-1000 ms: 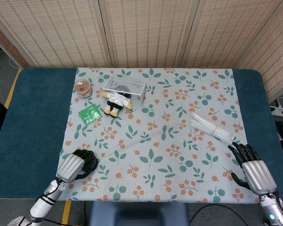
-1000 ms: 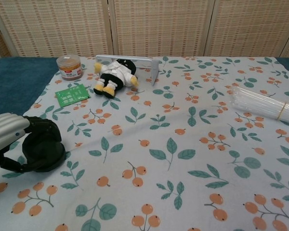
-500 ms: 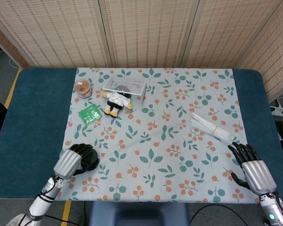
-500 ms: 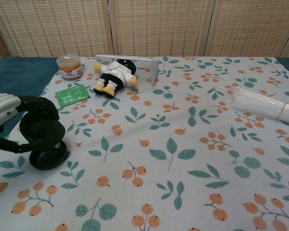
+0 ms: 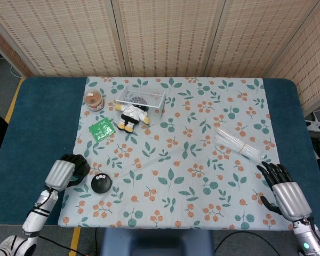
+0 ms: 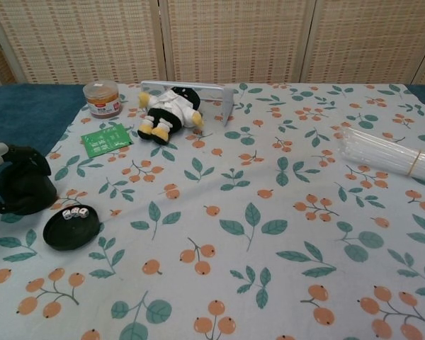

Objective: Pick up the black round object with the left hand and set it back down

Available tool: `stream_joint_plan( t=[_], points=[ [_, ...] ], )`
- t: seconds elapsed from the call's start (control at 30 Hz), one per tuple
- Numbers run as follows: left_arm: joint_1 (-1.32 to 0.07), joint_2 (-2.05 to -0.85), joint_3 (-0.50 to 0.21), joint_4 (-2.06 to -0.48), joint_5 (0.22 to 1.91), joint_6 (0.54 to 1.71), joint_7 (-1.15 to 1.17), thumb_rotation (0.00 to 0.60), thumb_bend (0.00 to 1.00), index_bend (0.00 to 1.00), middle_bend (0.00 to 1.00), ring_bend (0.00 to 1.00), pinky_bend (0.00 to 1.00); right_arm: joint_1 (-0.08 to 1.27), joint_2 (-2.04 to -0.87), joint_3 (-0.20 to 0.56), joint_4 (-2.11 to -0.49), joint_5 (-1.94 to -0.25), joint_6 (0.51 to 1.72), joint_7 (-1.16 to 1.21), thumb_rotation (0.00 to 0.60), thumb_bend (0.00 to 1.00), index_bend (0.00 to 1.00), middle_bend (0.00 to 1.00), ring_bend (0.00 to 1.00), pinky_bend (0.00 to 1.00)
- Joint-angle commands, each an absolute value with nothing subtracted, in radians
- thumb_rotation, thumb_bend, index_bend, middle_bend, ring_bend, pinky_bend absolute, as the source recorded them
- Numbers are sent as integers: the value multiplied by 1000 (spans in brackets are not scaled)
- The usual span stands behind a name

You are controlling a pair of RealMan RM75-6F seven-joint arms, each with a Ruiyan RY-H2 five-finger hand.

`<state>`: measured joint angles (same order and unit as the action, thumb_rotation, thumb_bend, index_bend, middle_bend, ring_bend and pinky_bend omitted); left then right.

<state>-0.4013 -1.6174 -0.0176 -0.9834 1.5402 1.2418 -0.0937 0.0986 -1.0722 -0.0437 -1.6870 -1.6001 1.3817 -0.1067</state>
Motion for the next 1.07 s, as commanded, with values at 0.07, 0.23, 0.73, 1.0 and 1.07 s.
stream_joint_plan(
  t=[0.07, 0.23, 0.73, 1.0, 1.07],
  points=[
    [-401, -1618, -14, -986, 1542, 1244, -102, 600, 455, 156, 219, 188, 214, 98, -1072, -43, -1687, -1599, 1384, -106, 600, 248, 0, 0, 0, 0],
    [-405, -1579, -3, -1043, 1538, 1214, -150, 600, 429, 0, 3, 2, 191, 99, -1072, -43, -1687, -1600, 1383, -104, 600, 248, 0, 0, 0, 0],
    [-236, -1352, 70, -1357, 1632, 1534, -182, 600, 406, 0, 0, 0, 89, 89, -1081, -33, -1678, -1601, 1413, -116, 600, 248, 0, 0, 0, 0],
    [-154, -1183, 114, -1549, 1606, 1566, -94, 600, 405, 0, 0, 0, 62, 70, -1123, 0, -1661, -1573, 1467, -177, 600, 248, 0, 0, 0, 0],
    [-153, -1174, 105, -1559, 1589, 1552, -97, 600, 404, 0, 0, 0, 62, 69, -1122, -1, -1662, -1574, 1469, -176, 600, 248, 0, 0, 0, 0]
  ],
)
